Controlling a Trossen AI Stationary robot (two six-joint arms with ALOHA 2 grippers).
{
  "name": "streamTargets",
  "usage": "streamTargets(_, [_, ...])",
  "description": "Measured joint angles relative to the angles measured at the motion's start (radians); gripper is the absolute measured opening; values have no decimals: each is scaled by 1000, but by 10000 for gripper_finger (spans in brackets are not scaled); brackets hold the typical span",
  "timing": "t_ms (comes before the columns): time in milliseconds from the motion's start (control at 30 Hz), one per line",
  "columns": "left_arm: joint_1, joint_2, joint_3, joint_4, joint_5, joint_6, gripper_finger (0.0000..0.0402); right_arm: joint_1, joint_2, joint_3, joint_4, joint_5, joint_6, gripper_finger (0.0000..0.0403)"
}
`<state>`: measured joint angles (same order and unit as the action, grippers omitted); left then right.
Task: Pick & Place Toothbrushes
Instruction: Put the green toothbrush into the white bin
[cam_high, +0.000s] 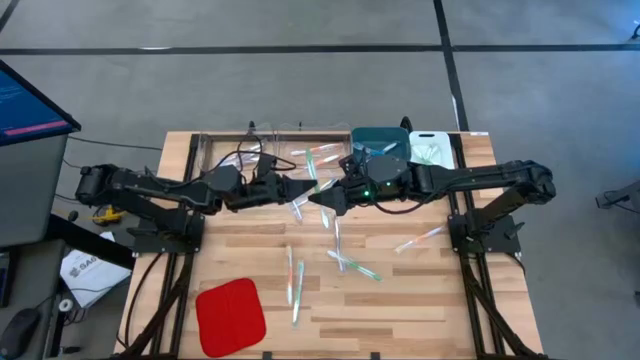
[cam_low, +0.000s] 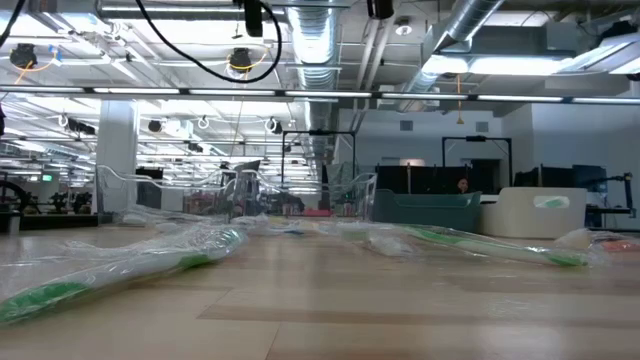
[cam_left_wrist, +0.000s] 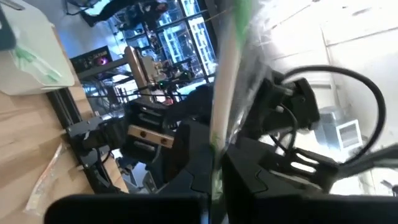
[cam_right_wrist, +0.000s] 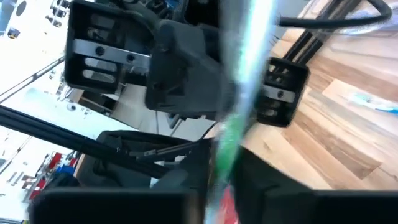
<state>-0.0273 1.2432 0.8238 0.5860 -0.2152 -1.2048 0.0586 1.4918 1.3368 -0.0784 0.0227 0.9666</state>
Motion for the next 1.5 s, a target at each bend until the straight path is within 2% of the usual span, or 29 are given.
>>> streamTargets(67, [0,-1,0,0,7,5,10,1,0,-1,-2,-6,2,18])
streamTargets(200, [0,-1,0,2,45,24,32,1,0,-1,-10,-21,-2,22])
streamTargets(500, [35,-89,-2,-53,109,116,143,20,-10,1,-19,-30,-35,16])
streamTargets(667, [33,-152,-2,-245,241,132,212,13,-71,3,-68,-21,-42,16])
streamTargets(767, [33,-187,-2,-443,250,148,234,-22,-115,2,-146,5,-67,16])
streamTargets(867, [22,-210,-1,-586,249,161,242,-93,-180,2,-317,47,-115,16])
streamTargets(1000, [14,-230,-2,-691,250,213,236,-241,-274,2,-682,133,-164,16])
streamTargets(1100, [16,-243,-2,-688,257,261,227,-381,-313,1,-961,185,-174,16])
streamTargets(1200, [29,-245,-2,-688,257,298,220,-523,-326,1,-1153,228,-211,16])
streamTargets(1333, [30,-246,-2,-682,257,374,214,-677,-298,1,-1236,254,-321,16])
streamTargets(1500, [30,-246,-2,-675,248,428,214,-778,-209,1,-1231,253,-471,16])
